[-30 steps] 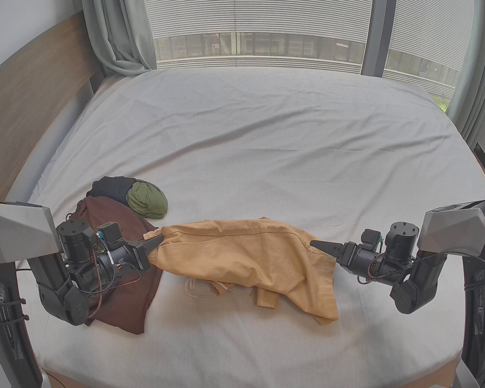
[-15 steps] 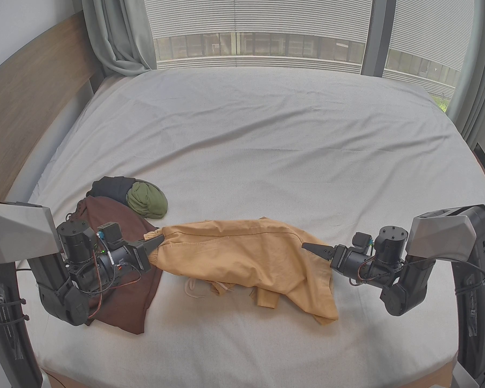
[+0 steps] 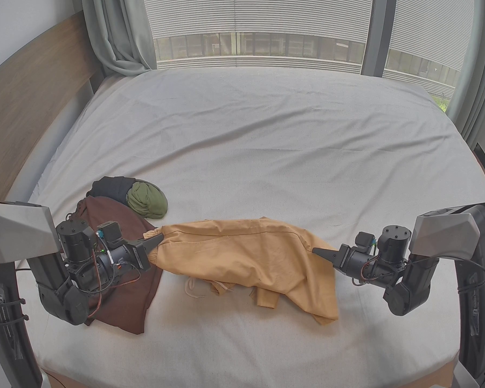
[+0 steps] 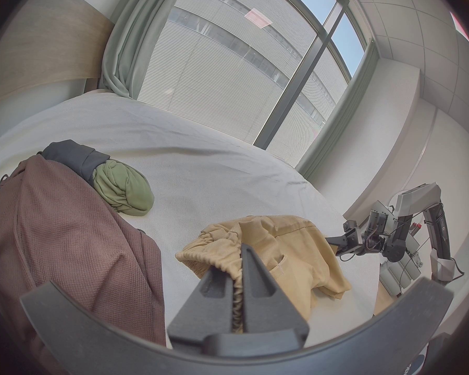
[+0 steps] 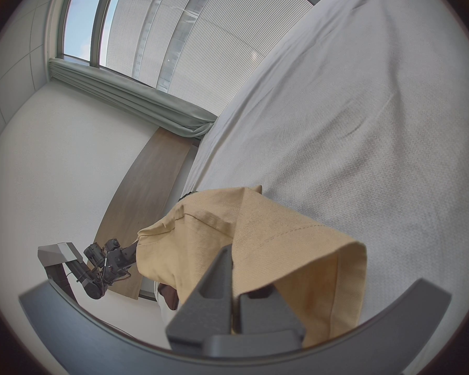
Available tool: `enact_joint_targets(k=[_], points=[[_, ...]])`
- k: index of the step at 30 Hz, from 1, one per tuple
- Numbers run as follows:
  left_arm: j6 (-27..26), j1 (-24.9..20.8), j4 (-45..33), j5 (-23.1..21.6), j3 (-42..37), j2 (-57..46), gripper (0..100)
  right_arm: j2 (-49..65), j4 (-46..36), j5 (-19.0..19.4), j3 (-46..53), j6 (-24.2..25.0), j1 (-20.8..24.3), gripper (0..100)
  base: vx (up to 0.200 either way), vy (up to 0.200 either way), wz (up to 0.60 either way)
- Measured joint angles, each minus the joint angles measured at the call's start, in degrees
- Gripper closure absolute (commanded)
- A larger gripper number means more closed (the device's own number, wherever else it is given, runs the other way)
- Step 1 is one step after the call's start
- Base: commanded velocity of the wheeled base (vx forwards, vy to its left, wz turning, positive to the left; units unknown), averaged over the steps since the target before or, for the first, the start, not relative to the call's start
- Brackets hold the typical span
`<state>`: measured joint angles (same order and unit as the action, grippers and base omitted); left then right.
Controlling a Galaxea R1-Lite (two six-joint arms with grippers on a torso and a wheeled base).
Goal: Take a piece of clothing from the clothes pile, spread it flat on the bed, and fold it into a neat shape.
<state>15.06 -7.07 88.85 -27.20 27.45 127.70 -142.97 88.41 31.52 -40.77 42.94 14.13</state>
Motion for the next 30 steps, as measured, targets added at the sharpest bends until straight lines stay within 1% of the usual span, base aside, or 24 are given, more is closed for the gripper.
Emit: enact_joint_targets(k=[5,16,24,30], points=[[0.0,0.0,0.0,0.0,0.0,-1.0,100,2.5,0.0,0.0,1.9,-0.2,-0.1,100,0.0,0.0,0.0],[0.2,0.0,0.0,-0.3,-2.9,-7.4,100,9.0,0.0,0.0,4.7,-1.0,0.0,100,0.0,0.0,0.0],[0.1,0.3,0.0,-0.2,-3.7,-8.9,100,10.6,0.0,0.1,5.1,-1.3,-0.4,100,0.0,0.0,0.0],[0.2,-0.1,0.0,-0.3,-3.6,-9.4,100,12.0,0.0,0.1,6.3,-3.0,-0.7,100,0.0,0.0,0.0]])
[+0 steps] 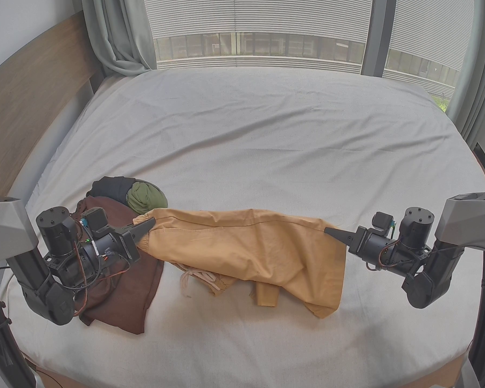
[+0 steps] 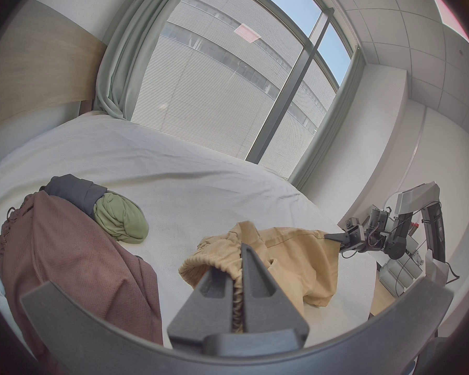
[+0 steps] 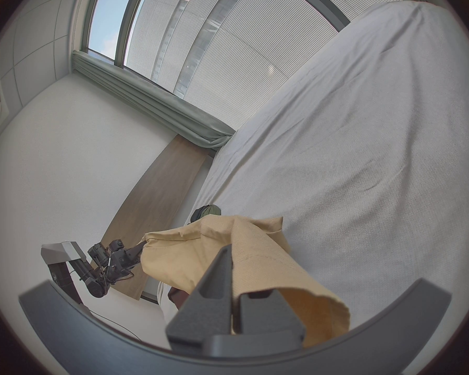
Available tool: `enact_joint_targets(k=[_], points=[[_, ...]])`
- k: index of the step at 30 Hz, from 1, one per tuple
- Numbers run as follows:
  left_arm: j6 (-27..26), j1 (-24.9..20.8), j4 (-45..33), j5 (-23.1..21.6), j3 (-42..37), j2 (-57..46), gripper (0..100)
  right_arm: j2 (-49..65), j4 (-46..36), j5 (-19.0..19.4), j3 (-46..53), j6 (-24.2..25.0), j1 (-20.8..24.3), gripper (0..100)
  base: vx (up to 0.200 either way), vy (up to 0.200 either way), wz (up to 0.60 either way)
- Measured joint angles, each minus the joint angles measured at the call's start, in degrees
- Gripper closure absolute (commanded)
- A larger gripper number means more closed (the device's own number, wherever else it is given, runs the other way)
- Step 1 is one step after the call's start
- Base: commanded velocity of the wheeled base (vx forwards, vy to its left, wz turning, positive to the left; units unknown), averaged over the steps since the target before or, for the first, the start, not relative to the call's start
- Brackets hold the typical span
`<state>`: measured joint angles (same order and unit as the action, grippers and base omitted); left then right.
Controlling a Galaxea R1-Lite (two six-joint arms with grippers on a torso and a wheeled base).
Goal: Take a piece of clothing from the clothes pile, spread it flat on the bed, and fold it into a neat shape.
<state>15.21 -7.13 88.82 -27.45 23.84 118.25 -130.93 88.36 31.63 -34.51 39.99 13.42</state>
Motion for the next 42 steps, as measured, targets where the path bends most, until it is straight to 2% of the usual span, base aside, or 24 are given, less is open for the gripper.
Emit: enact_joint_targets(k=[14,30,36,42], points=[[0.2,-1.8,0.0,-0.2,1.9,-0.5,100,8.7,0.0,0.3,3.7,-0.2,-1.0,100,0.0,0.0,0.0],[1.1,-1.9,0.0,-0.3,3.1,-2.3,100,17.6,-0.5,0.6,4.9,0.2,-1.8,100,0.0,0.0,0.0],[4.2,-1.9,0.0,-0.2,4.2,-3.9,100,20.4,-0.8,0.7,4.9,0.3,-2.0,100,0.0,0.0,0.0],[4.7,-1.8,0.0,0.1,5.6,-5.1,100,22.4,-0.9,0.7,4.6,0.3,-3.1,100,0.0,0.0,0.0]])
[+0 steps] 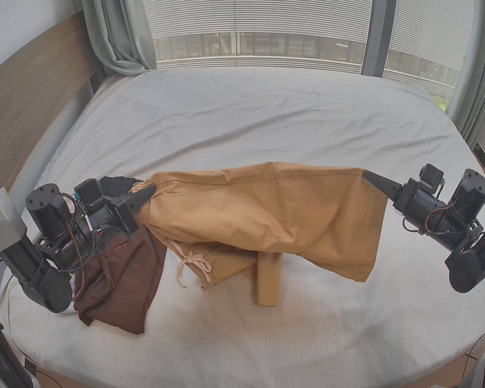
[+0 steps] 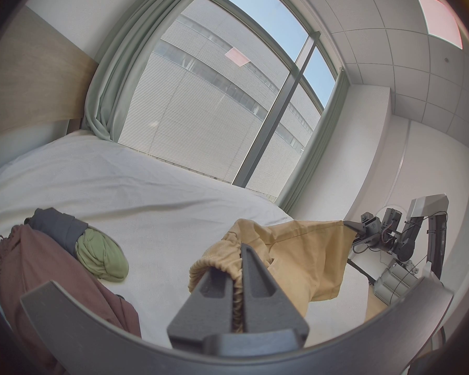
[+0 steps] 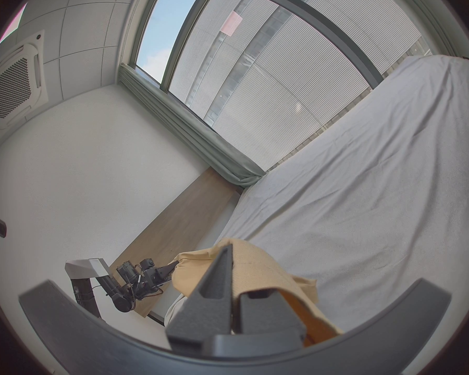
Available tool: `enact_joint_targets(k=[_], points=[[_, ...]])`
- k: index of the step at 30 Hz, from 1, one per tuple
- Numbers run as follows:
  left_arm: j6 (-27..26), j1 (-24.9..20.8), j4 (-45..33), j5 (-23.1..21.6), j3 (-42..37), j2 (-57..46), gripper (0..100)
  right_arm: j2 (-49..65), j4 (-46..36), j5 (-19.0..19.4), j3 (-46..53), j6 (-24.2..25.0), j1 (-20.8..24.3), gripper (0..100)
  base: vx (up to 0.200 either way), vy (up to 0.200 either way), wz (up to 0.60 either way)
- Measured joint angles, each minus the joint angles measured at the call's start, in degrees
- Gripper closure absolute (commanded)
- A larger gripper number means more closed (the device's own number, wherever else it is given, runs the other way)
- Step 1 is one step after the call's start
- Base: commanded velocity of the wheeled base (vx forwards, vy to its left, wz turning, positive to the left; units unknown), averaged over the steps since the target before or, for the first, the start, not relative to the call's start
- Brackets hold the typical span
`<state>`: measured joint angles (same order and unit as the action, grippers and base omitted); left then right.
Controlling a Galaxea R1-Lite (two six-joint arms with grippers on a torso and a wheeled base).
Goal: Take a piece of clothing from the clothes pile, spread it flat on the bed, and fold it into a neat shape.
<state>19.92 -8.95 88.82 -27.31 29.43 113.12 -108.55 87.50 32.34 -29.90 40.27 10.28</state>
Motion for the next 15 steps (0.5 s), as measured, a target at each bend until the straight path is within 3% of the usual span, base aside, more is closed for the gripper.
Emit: enact_joint_targets(k=[9,15], points=[[3.5,1.1,0.0,0.2,2.5,-2.1,100,1.1,-0.1,0.3,-1.3,0.1,-3.3,100,0.0,0.0,0.0],[3.9,2.6,-0.1,1.5,3.8,-2.9,100,1.5,0.0,2.6,-1.6,0.8,-5.2,100,0.0,0.0,0.0]])
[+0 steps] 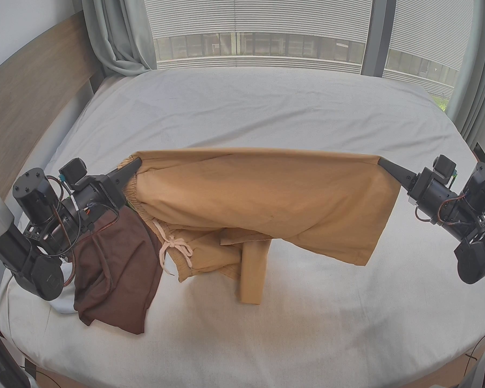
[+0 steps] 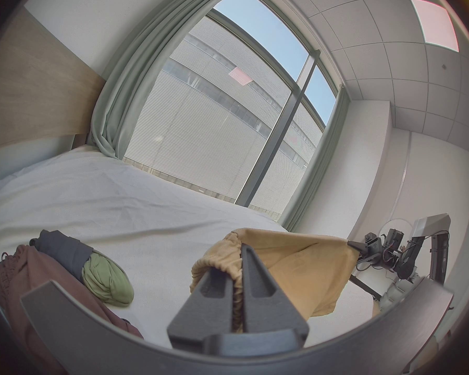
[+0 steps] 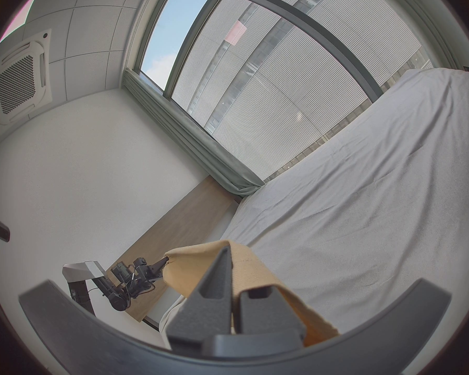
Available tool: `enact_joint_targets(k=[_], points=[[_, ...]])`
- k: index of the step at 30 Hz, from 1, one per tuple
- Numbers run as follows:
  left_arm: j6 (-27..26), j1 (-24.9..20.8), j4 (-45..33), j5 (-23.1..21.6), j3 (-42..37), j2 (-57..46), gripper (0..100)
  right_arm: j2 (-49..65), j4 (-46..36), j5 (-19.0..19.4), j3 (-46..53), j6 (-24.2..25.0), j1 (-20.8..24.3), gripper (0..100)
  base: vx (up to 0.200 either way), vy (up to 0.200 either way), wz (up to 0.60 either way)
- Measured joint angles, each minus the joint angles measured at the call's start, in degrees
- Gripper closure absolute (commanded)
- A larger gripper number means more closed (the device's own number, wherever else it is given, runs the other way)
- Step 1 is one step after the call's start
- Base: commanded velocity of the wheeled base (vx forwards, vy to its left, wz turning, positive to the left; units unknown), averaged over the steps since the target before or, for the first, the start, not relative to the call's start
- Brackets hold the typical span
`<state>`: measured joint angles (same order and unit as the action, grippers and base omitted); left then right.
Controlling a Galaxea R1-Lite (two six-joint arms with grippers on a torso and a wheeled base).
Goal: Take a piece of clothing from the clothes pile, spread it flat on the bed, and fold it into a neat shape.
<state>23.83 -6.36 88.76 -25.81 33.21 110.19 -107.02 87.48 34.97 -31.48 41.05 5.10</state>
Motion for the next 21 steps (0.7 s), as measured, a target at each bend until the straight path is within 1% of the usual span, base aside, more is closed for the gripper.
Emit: enact_joint_targets(k=[13,17,21], points=[[-0.4,0.5,-0.2,0.4,-0.7,-0.1,100,0.3,0.0,0.1,-0.2,0.2,-1.7,100,0.0,0.0,0.0],[-1.8,0.3,-0.1,0.4,-1.7,0.7,100,0.2,0.1,0.1,-0.1,0.1,-1.9,100,0.0,0.0,0.0],[-4.4,0.1,0.0,0.3,-2.2,2.3,100,-0.1,0.1,0.1,-0.1,0.1,-2.3,100,0.0,0.0,0.0]])
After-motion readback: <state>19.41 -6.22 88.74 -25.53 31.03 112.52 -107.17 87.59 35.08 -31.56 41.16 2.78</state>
